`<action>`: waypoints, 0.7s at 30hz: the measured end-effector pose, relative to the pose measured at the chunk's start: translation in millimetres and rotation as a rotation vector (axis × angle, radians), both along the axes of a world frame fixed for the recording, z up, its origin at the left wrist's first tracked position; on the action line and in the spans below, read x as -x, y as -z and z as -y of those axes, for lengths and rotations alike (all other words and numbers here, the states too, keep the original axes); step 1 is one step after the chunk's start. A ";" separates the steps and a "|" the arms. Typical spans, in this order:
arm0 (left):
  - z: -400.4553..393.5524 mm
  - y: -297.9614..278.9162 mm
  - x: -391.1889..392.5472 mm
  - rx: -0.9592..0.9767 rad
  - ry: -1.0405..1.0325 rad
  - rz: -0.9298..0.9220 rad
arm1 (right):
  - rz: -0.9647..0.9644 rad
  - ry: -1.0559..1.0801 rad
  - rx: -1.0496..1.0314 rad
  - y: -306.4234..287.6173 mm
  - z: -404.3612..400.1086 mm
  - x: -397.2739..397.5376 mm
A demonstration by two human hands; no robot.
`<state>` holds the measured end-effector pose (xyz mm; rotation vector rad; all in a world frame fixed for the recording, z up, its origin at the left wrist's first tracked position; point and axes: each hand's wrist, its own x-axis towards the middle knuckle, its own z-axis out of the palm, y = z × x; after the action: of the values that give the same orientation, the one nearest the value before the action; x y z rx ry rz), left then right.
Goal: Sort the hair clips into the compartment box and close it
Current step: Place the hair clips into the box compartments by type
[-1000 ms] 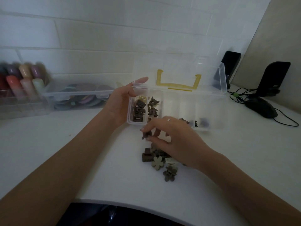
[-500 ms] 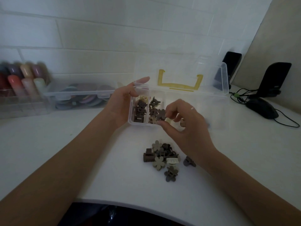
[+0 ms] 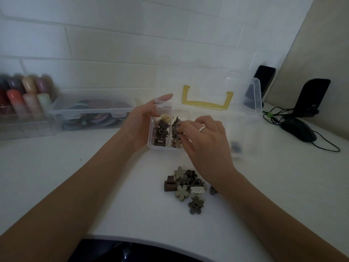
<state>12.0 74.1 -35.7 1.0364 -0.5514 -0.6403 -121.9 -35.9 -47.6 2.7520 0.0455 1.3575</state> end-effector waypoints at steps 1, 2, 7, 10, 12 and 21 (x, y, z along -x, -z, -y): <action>0.0 -0.3 0.1 0.000 0.001 -0.002 | -0.005 0.030 0.018 0.3 0.6 -1.6; -0.1 -0.4 0.6 0.002 0.003 -0.006 | 0.001 0.054 0.028 0.4 1.9 -1.7; -0.8 0.7 0.9 0.013 0.004 -0.027 | -0.001 0.145 0.025 -0.2 5.6 3.2; 0.4 0.2 1.7 0.010 0.004 -0.029 | -0.023 0.080 -0.026 -0.7 5.9 6.6; 0.6 0.3 1.8 0.020 0.003 -0.041 | -0.041 0.044 -0.012 -1.0 7.0 10.1; -1.0 -0.1 2.4 0.010 0.020 -0.023 | -0.093 0.070 -0.035 -0.2 6.6 11.9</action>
<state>9.6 75.1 -35.6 1.0138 -0.5452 -0.6659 -133.7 -42.4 -47.4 2.8158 -0.0690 1.2246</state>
